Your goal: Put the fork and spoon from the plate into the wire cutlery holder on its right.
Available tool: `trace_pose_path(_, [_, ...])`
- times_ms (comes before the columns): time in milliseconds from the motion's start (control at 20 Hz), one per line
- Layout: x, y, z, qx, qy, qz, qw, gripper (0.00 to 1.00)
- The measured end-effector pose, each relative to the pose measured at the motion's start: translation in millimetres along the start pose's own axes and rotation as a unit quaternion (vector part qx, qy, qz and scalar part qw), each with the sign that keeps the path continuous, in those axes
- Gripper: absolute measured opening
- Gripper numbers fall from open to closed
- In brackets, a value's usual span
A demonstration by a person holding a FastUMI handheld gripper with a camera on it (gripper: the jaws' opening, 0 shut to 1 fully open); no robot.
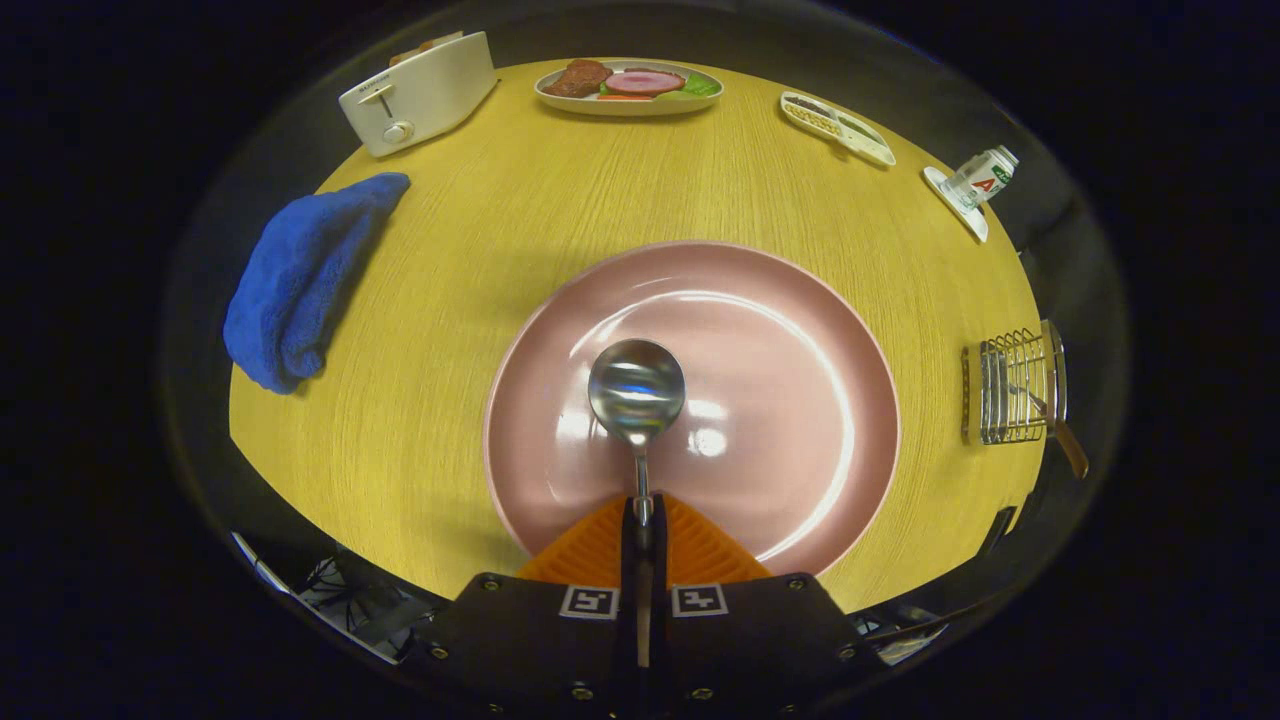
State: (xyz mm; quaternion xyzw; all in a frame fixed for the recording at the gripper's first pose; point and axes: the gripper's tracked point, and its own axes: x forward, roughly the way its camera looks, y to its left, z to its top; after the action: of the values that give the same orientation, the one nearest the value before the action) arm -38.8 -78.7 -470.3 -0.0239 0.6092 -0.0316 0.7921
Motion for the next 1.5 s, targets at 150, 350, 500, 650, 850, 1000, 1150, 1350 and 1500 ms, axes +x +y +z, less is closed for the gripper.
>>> trace_pose_path(150, [-3.6, -3.6, 6.5, -0.001, -0.003, -0.009, 1.000, 0.05])
trace_pose_path(350, [-15.2, -11.3, 22.0, -0.009, -0.015, -0.022, 1.000, 0.05])
trace_pose_path(500, [-24.7, -15.4, 33.8, -0.009, -0.027, -0.030, 0.999, 0.05])
trace_pose_path(650, [-36.5, -24.6, 45.1, -0.012, -0.036, -0.047, 0.998, 0.05])
trace_pose_path(850, [-56.0, -45.8, 63.9, 0.001, -0.053, -0.071, 0.996, 0.05])
trace_pose_path(1000, [-71.5, -69.9, 76.3, 0.020, -0.065, -0.090, 0.994, 0.05])
trace_pose_path(1150, [-85.0, -97.7, 85.4, 0.049, -0.077, -0.106, 0.990, 0.05])
trace_pose_path(1350, [-104.3, -140.3, 87.0, 0.090, -0.083, -0.131, 0.984, 0.05])
trace_pose_path(1500, [-109.7, -175.7, 80.9, 0.123, -0.082, -0.146, 0.978, 0.05])
